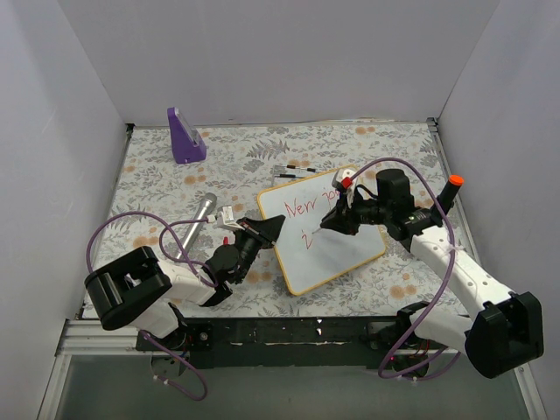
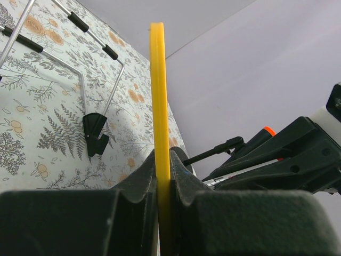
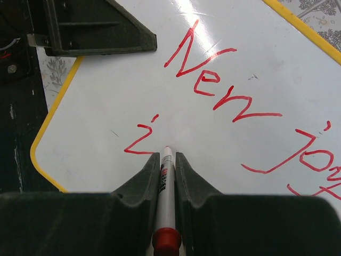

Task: Write a sentence on the whiteboard
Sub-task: Write on the whiteboard with the whiteboard marker without the cap.

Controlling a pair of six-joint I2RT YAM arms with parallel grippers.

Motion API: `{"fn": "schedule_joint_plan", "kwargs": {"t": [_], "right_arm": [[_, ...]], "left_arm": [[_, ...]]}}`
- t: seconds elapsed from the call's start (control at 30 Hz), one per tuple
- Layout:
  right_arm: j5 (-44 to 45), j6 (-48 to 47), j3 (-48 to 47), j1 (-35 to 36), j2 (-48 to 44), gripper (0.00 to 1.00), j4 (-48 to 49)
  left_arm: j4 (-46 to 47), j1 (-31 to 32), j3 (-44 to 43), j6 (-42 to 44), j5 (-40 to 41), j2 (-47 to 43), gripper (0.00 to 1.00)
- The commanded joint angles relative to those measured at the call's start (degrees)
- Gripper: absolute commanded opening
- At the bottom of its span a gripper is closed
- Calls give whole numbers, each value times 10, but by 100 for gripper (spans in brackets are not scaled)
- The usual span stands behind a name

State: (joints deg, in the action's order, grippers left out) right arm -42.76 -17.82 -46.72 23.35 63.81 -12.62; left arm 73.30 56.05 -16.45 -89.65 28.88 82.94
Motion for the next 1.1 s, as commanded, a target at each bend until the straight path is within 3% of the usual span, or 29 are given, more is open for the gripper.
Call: {"fn": "schedule_joint_plan", "kwargs": {"t": [0.0,0.47,1.07], "right_arm": [[-23,18,-30,-2,6,1,33],[-13,25,-22,-2,18,1,42],[-45,-40,-2,-2,-4,1,-37]], "left_arm": [[105,3,-9,5,-12,-1,0],[105,2,-9,4,-15,0,0],[106,3,-10,7,-13,1,0]]}}
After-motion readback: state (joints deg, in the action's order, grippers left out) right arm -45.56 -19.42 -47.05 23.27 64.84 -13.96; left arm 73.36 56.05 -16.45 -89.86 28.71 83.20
